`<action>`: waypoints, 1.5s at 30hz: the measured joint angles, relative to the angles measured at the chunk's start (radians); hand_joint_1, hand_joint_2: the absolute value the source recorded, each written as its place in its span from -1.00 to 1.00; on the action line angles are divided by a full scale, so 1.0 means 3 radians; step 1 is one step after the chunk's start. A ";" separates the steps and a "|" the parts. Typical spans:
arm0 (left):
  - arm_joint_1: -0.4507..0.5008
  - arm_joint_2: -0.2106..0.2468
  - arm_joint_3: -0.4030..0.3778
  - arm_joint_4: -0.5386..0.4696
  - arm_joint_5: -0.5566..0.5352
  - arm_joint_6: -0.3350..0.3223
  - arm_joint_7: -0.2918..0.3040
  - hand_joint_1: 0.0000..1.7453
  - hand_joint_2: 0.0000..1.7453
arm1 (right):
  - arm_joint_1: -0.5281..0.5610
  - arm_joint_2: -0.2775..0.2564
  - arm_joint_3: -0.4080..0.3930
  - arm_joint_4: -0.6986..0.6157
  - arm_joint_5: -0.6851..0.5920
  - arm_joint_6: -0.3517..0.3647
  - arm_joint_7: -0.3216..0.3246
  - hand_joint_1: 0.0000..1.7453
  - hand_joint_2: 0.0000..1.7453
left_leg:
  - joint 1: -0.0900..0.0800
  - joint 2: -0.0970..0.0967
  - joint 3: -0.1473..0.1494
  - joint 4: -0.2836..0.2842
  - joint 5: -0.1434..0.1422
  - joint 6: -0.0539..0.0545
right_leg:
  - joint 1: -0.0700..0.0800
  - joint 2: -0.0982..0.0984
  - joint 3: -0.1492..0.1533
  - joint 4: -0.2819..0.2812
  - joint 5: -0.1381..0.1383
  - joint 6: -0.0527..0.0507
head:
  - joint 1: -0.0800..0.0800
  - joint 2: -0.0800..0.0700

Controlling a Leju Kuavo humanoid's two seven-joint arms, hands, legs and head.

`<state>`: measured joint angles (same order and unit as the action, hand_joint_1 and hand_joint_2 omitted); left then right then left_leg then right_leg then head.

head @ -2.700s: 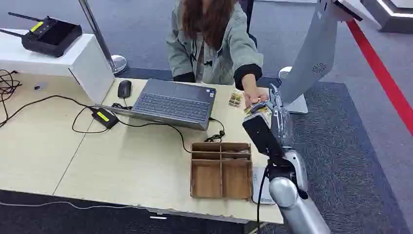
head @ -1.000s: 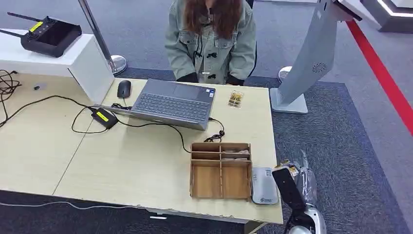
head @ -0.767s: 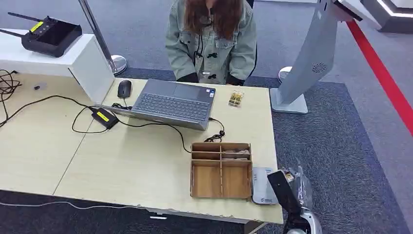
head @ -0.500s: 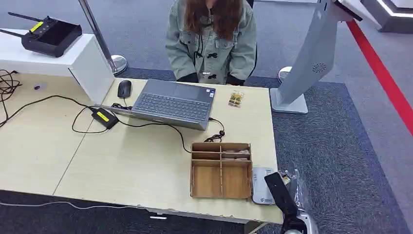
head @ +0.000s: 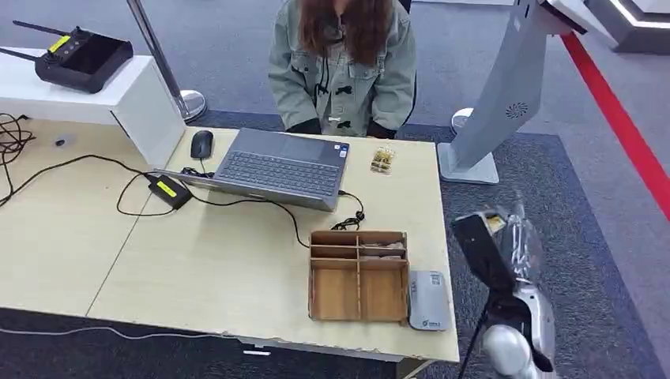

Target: Pass the card to the sensor for recognition and then transmit it.

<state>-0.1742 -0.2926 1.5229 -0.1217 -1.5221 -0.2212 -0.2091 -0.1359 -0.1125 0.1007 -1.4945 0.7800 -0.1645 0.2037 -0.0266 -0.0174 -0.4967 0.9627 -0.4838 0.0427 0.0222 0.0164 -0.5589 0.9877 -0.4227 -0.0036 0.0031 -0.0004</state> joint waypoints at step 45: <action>0.0002 -0.0018 -0.0337 0.0003 0.0000 -0.0176 -0.0005 -1.00 -1.00 | -0.1978 0.0766 0.0977 0.1968 -0.0417 -0.0173 -0.0204 -1.00 1.00 | 0.0002 -0.0013 -0.0004 0.0000 0.0005 -0.0004 | 0.0001 -0.0009 -0.0007 0.0003 -0.0001 0.0001 | 0.0000 0.0000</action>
<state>-0.1735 -0.2979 1.4218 -0.1209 -1.5221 -0.2739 -0.2105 -0.7293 0.1171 0.3937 -0.9041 0.6550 -0.2163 0.1423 -0.0261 -0.0214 -0.4978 0.9627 -0.4824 0.0416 0.0226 0.0137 -0.5611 0.9885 -0.4230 -0.0033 0.0031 -0.0004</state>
